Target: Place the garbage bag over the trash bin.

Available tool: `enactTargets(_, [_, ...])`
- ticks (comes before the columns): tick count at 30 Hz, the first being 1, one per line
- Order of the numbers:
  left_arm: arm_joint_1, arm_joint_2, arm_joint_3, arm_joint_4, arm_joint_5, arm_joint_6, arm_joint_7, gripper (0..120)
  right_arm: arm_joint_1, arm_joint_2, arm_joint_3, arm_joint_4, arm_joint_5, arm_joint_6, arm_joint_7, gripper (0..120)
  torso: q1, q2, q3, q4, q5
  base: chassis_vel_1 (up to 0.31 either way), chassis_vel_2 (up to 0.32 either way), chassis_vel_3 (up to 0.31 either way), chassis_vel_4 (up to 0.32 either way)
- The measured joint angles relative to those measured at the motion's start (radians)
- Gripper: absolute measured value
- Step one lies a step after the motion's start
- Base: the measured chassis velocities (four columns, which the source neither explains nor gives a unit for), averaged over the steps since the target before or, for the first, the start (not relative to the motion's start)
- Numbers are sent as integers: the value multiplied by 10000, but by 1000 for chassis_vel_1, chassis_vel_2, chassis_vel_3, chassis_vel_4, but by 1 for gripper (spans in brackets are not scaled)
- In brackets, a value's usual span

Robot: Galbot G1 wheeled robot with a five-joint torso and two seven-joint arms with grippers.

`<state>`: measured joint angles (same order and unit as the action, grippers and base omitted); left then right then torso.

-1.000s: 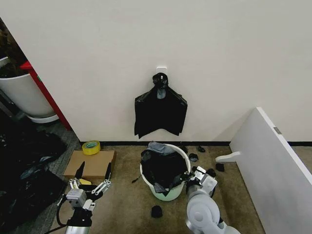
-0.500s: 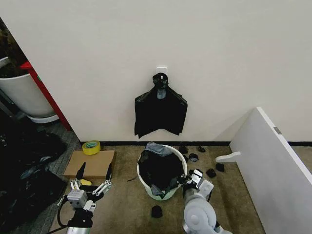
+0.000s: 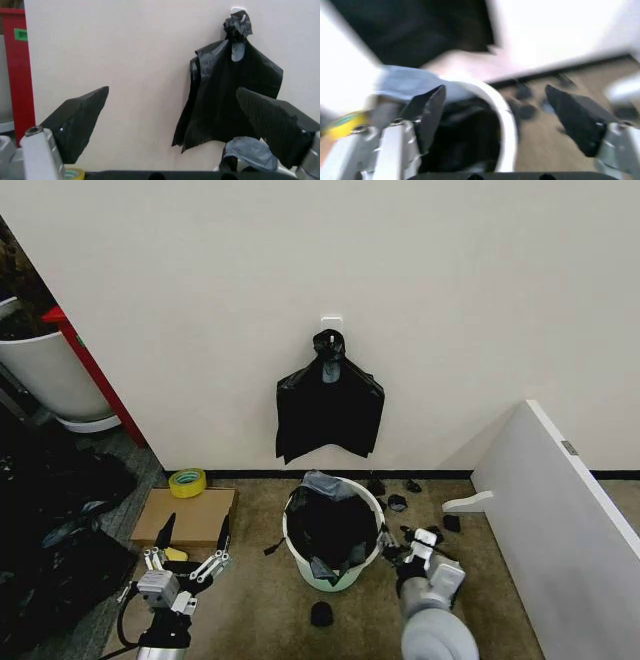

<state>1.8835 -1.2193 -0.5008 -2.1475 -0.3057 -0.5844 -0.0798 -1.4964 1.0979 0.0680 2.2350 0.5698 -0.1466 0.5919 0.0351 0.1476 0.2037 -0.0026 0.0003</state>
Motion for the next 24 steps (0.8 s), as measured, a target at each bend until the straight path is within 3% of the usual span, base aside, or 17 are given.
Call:
enactTargets(5, [-59,8,93,100,-2,8,-3,100,-447,-1405,-76,273,-2161,354,-4936,97,0,0,0,1,-1,0,0,0,0])
enactTargets(8, [-31,12,68,100,-2,9,-2,100,-300,-1692,-265,151,-2169,-158,-5747,99,0,0,1,0,-3,0,0,0,0])
enactTargets(12, [139,116,-303,42,-139,-13,63,100,248,-1847,-676,-110,-1580,-1674,-6100,100,0,0,0,1,-2,0,0,0,0])
enactTargets(24, [253,460,-1127,-125,150,579,509,100,1589,-1613,-1750,-862,-993,-2814,-5627,94,0,1,1,0,-4,0,0,0,0])
